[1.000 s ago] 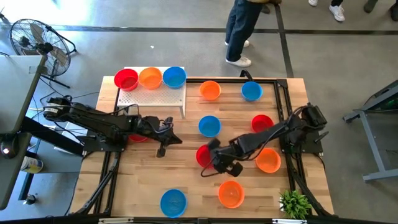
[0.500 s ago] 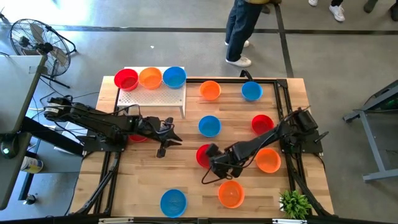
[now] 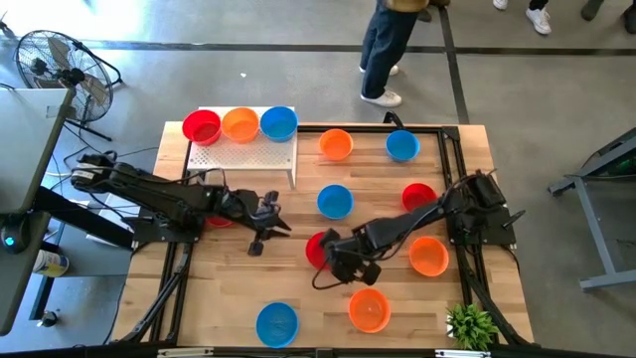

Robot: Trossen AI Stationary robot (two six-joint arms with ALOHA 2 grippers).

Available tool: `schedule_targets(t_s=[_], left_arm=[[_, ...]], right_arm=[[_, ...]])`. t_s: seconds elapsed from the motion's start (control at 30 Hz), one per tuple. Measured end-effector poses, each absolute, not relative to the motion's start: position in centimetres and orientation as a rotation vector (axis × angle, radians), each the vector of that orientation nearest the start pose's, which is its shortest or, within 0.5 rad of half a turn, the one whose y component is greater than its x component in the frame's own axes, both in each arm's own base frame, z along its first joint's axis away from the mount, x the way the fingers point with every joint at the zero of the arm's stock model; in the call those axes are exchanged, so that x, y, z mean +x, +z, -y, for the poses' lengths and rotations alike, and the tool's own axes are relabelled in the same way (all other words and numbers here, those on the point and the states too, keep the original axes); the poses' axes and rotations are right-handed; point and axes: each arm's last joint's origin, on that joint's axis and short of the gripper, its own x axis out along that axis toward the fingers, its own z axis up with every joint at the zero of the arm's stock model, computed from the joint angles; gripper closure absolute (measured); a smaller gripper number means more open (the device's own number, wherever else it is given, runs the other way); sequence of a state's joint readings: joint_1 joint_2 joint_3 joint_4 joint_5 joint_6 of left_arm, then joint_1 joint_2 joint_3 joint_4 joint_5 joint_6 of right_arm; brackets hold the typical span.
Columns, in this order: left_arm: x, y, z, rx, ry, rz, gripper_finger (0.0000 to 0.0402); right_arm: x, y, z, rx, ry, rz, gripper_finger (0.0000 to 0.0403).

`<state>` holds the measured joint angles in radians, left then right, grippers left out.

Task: Pick & Place Mini bowls
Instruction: Stack the red bowl on top of the other red bowl on the shelf

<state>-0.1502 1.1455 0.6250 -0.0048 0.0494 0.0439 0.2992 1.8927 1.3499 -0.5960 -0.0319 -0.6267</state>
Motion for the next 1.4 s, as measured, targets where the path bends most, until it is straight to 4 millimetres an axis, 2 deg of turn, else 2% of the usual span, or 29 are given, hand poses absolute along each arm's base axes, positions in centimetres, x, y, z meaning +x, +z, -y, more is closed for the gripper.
schedule_targets(t_s=[0.1,0.3,0.43,0.6,0.87,1.0,1.17,1.23,1.4], left_arm=[[23.8,23.2,4.6,0.125,-0.192,-0.555,0.0308],[24.2,24.5,6.4,0.228,-0.213,-0.602,0.0244],[24.6,25.3,7.4,0.294,-0.254,-0.608,0.0216],[25.5,25.1,7.9,0.345,-0.296,-0.647,0.0213],[26.1,25.1,8.4,0.384,-0.413,-0.633,0.025],[26.1,25.0,8.4,0.402,-0.425,-0.634,0.0293],[25.9,24.9,8.4,0.442,-0.471,-0.637,0.0366],[25.8,24.9,8.5,0.439,-0.495,-0.644,0.0389],[25.7,24.9,8.3,0.453,-0.469,-0.689,0.0395]], right_arm=[[37.8,20.8,-10.7,-0.631,0.67,-0.953,0.04],[39.3,23.2,-8.9,-0.526,0.706,-0.861,0.0401],[39.7,23.8,-8.2,-0.516,0.726,-0.819,0.0401],[40.0,24.1,-8.0,-0.485,0.758,-0.772,0.0402],[40.2,24.2,-7.8,-0.48,0.761,-0.749,0.0402],[40.2,24.3,-7.8,-0.481,0.759,-0.743,0.0402],[40.3,24.3,-7.8,-0.484,0.754,-0.744,0.0401],[40.3,24.3,-7.7,-0.495,0.736,-0.745,0.0395],[40.2,24.7,-8.3,-0.542,0.64,-0.76,0.0354]])
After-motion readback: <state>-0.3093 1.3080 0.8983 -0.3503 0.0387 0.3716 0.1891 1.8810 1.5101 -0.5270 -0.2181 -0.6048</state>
